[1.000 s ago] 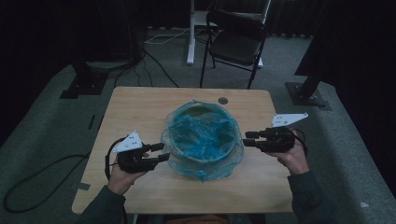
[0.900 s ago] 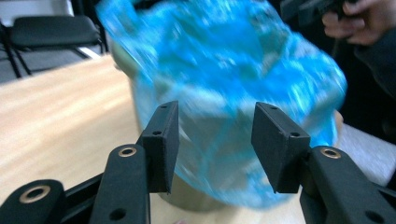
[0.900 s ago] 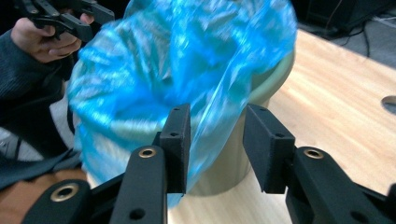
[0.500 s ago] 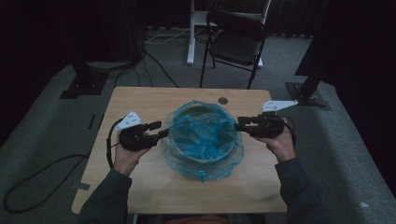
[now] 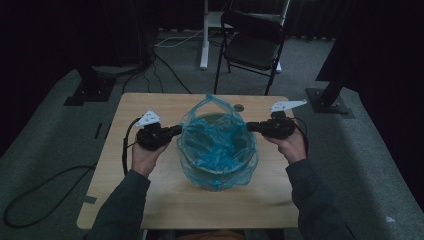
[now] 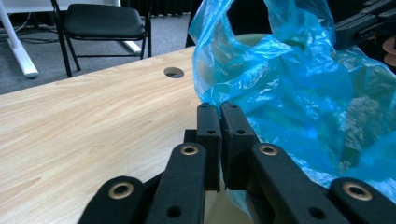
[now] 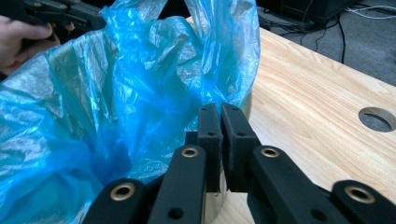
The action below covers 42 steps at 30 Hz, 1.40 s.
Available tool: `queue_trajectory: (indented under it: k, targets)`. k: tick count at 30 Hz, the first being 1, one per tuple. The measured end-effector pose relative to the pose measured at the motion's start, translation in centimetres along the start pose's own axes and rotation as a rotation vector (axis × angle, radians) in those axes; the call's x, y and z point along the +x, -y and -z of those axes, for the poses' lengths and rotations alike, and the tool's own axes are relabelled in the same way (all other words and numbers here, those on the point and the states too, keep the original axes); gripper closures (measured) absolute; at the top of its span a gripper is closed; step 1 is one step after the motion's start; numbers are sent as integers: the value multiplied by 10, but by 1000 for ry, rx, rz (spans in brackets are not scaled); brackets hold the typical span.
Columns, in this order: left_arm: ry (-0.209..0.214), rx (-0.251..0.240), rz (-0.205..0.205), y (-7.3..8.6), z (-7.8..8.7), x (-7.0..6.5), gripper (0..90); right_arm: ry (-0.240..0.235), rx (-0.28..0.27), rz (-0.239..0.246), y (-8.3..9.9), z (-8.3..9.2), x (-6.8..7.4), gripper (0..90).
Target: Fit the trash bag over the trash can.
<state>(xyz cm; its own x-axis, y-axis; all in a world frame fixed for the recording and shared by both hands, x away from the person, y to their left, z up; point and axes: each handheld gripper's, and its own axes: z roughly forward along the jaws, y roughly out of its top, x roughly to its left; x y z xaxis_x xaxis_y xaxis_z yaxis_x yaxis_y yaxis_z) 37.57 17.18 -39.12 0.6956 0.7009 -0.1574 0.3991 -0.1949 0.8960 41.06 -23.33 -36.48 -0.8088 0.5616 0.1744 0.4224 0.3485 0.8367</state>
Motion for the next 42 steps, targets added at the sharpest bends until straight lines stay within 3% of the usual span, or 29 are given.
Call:
queue_trajectory:
  k: [14, 25, 35, 42]
  targets:
    - [-15, 4, 47, -5, -27, 15, 889, 32, 2, -42, 0, -10, -16, 887]
    - [-22, 44, 78, -3, -48, 26, 889, 39, 25, -67, 3, -24, -25, 891]
    - [-27, 94, 97, 5, -59, 32, 889, 48, 55, -100, 11, -33, -33, 893]
    - [-34, 132, 107, 18, -55, 34, 889, 71, 100, -104, 21, -34, -34, 895]
